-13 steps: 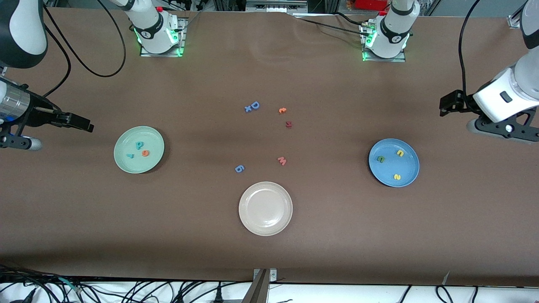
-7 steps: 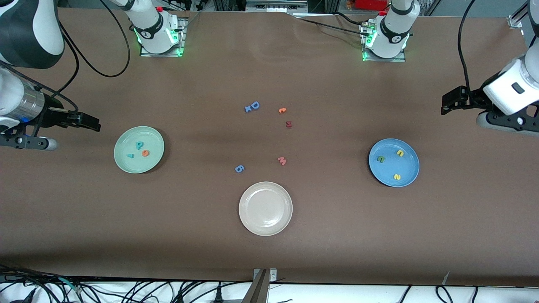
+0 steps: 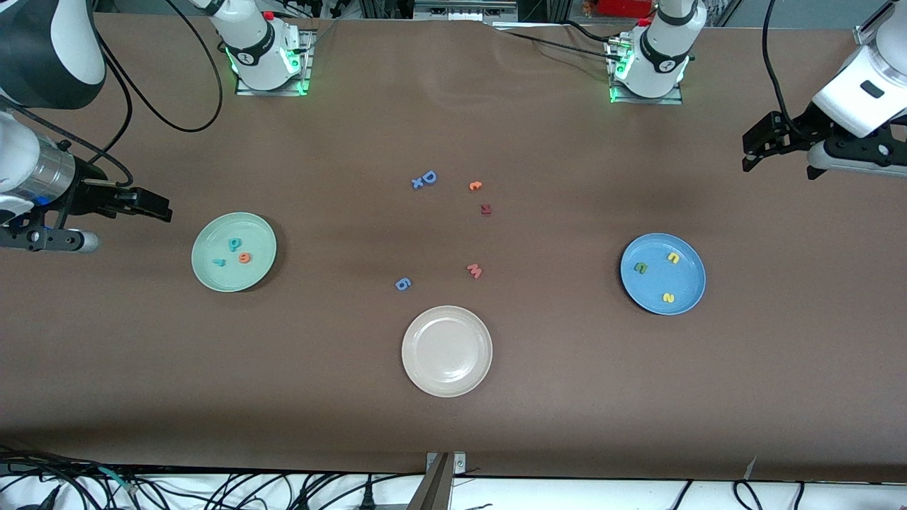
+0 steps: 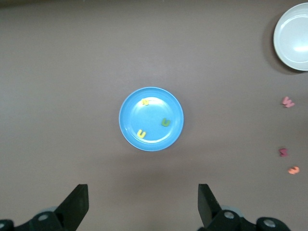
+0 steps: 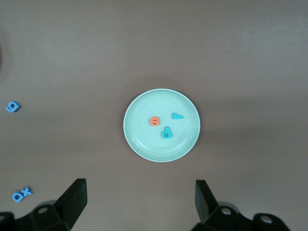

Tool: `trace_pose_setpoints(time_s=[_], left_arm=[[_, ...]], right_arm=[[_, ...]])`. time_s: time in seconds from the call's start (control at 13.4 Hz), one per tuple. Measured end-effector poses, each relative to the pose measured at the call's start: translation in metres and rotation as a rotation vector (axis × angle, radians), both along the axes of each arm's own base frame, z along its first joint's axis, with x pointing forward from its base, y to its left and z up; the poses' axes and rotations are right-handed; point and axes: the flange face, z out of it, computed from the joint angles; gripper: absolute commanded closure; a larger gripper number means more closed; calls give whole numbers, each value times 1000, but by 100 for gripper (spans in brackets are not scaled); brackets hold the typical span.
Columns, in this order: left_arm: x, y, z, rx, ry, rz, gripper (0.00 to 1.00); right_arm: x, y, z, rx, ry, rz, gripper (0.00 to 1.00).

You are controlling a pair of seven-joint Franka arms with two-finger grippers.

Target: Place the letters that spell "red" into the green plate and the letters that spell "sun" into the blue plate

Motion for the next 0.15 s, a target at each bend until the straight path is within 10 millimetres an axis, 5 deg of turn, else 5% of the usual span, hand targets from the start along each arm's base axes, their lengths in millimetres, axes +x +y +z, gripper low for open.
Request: trace_pose_setpoints(time_s=[0.15], left_arm=[[-3, 0, 1, 2, 23, 1, 0]], right_arm=[[0, 2, 0, 1, 0, 3, 1]])
